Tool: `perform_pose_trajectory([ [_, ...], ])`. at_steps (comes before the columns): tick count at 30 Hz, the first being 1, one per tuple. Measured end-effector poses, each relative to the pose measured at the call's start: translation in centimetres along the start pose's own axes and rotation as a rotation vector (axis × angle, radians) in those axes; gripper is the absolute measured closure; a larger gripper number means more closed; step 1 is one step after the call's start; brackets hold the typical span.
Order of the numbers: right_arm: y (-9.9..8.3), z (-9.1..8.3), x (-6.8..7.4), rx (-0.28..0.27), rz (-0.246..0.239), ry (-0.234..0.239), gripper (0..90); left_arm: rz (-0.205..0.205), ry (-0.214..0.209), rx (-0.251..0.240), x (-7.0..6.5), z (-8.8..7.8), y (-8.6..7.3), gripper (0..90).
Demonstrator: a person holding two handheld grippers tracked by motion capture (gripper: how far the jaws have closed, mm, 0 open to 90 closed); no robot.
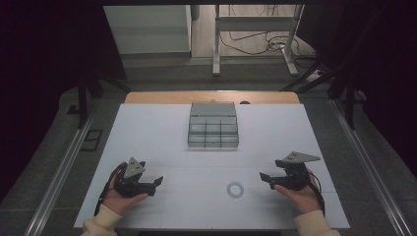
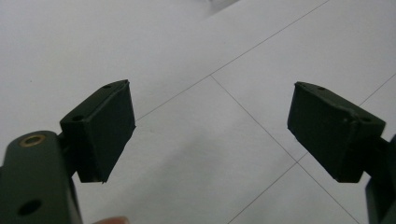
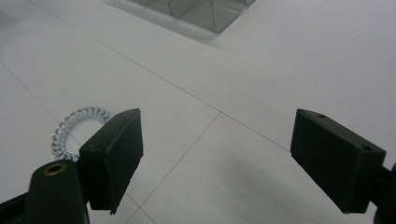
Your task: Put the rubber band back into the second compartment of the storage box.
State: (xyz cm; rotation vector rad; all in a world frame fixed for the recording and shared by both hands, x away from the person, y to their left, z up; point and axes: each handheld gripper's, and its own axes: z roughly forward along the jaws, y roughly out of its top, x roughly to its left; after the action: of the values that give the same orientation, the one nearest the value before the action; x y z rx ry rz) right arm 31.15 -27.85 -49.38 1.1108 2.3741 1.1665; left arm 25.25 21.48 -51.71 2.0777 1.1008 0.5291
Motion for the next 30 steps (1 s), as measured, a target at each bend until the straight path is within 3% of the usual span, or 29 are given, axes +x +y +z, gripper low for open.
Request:
perform_pose_trajectory([
  [30,0.03,0.3,0.14,0.04,-0.008,-0.017,15.6,-0.003,-0.003,0.004,-0.11,0.0,0.01,15.4],
])
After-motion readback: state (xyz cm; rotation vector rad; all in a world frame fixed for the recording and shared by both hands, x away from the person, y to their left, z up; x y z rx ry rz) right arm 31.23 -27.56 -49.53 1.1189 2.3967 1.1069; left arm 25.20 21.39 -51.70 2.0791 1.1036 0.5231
